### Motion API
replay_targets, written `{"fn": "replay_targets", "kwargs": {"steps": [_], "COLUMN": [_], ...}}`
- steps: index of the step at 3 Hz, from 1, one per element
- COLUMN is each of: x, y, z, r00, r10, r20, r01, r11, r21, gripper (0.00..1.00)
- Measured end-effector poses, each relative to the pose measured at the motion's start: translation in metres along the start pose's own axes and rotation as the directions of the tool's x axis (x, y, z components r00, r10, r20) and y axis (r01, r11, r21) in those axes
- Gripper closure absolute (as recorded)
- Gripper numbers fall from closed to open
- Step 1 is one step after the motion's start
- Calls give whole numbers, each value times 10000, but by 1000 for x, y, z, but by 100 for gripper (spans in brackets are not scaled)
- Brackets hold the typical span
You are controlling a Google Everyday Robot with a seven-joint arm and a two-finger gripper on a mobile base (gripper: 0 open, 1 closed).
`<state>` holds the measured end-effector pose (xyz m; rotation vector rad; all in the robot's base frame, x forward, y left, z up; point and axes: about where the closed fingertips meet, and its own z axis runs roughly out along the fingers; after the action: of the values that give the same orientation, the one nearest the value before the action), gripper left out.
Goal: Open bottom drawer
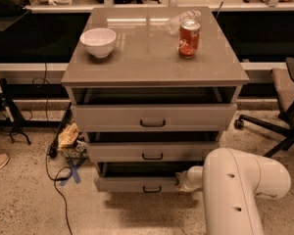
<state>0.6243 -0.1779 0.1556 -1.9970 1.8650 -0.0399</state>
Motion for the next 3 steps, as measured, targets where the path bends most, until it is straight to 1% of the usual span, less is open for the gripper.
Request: {"fn": "replay_targets", "kwargs": {"steps": [1,3], "x": [6,5], "y": [20,19], "z": [-2,-6], "r00": [9990,9990], "r10": [442,442], "r20": [4,4], "r01": [-442,-442], "r11": [9990,9990], "r21": [94,94], "gripper": [100,100]}}
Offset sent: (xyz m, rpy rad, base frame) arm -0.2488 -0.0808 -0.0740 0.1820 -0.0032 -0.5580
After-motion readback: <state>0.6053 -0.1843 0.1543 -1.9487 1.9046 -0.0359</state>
